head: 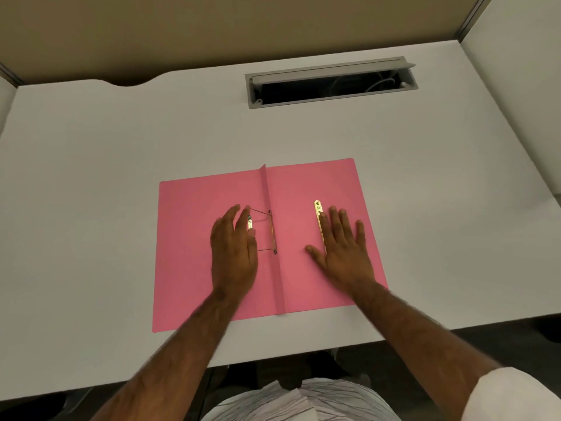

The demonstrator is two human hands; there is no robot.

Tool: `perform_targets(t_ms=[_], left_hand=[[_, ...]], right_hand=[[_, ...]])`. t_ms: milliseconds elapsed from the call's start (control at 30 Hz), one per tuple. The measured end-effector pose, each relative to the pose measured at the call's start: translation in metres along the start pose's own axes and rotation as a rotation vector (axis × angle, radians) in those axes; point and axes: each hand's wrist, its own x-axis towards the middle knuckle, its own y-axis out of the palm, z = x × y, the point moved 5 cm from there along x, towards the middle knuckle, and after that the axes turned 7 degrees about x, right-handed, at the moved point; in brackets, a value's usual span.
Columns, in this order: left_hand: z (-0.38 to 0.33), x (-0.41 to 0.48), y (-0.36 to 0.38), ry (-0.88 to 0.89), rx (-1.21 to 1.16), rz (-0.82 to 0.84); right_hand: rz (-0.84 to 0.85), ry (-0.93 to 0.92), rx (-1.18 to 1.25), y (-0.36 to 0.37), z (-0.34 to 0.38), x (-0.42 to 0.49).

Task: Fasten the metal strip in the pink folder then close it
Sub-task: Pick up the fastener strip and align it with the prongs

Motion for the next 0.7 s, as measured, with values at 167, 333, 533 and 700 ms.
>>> perform_targets(t_ms=[167,333,533,700], left_hand=[[-0.064,0.046,0.027,0.285,0.079,0.155],[-0.088,0.066,0.078,0.278,0.199,0.522],[-0.094,0.078,0.095,0.208,0.208,0.527],[-0.093,0.087,0.098,0.002,-0.001,0.571]], right_hand=[[-0.002,0.002,-0.006,0.002,-0.002,-0.001],[0.009,0.007,-0.032,0.005,-0.003,0.0],[0.004,0.008,-0.032,0.006,-0.003,0.001],[0.013,0.011,-0.033,0.005,-0.003,0.0]])
